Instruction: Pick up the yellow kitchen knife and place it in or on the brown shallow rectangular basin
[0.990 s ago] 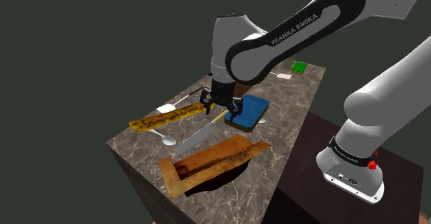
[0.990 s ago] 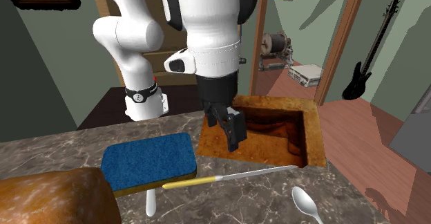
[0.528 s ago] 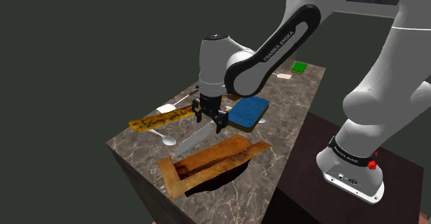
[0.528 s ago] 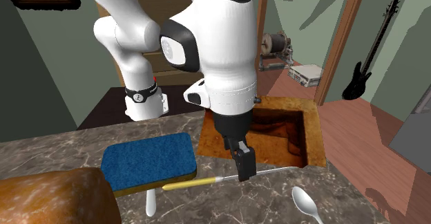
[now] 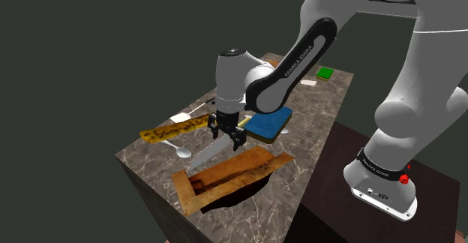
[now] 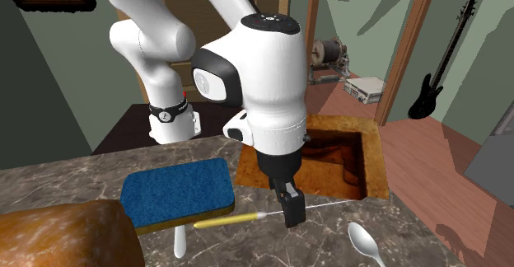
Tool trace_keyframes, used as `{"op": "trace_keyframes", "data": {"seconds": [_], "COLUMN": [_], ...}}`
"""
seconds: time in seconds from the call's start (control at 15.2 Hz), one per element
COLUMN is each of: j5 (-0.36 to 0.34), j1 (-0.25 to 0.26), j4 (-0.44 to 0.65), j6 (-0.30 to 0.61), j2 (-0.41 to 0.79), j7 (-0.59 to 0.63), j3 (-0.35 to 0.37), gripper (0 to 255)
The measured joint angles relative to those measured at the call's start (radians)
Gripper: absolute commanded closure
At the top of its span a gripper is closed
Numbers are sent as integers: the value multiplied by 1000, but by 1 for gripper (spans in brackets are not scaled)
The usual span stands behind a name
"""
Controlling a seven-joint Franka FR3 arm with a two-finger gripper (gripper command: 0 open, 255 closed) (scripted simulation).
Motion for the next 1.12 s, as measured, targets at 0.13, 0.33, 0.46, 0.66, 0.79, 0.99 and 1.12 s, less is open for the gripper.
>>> {"op": "trace_keyframes", "data": {"seconds": [0.13, 0.33, 0.46, 0.66, 0.79, 0.99, 1.12], "j5": [-2, -2, -2, -2, -2, 8, 41], "j1": [1, 2, 2, 2, 1, -7, -33], "j4": [0, 0, 0, 0, 0, -1, -1], "j6": [1, 1, 1, 1, 1, -3, -18], "j2": [1, 2, 2, 2, 1, -7, -29], "j7": [1, 1, 1, 1, 1, -6, -30], "j3": [-2, -2, -2, -2, -2, 8, 35], "gripper": [0, 255, 255, 255, 255, 255, 255]}}
